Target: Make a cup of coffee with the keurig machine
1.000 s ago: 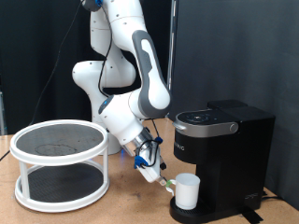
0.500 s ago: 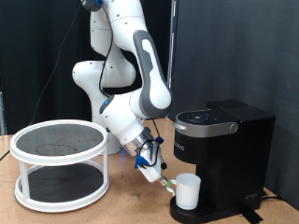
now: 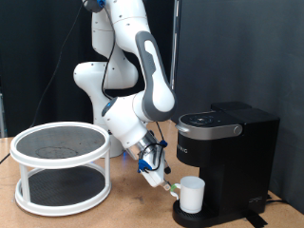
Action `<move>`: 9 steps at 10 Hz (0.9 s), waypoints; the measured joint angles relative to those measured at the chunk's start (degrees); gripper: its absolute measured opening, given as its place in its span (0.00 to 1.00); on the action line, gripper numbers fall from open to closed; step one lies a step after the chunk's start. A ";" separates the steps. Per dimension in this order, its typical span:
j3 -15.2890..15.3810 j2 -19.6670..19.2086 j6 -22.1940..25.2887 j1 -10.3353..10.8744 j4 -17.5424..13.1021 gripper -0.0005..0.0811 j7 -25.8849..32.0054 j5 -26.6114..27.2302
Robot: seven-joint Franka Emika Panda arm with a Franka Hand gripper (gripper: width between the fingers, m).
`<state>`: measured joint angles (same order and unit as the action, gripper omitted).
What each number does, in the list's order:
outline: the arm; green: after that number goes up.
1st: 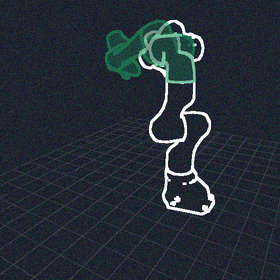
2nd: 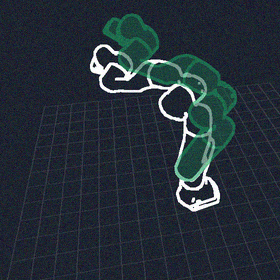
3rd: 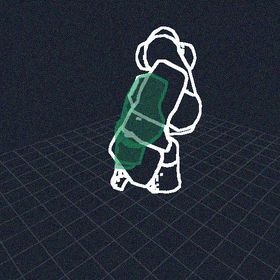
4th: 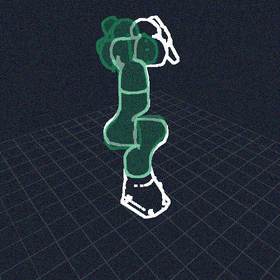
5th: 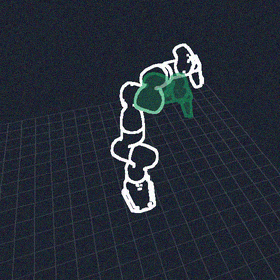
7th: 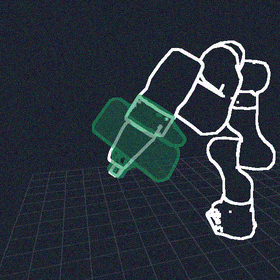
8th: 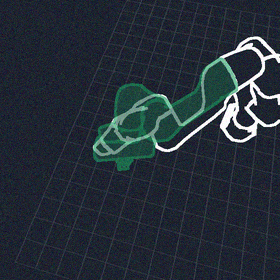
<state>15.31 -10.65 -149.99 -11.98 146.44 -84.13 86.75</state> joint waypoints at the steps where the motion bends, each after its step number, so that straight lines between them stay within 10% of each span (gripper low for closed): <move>1: 0.00 -0.16 0.00 0.00 -0.34 0.91 -0.37 0.00; 9: -2.41 0.88 3.60 -1.86 3.07 0.91 -4.69 -11.35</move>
<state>12.90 -9.77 -146.39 -13.84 149.52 -88.82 75.40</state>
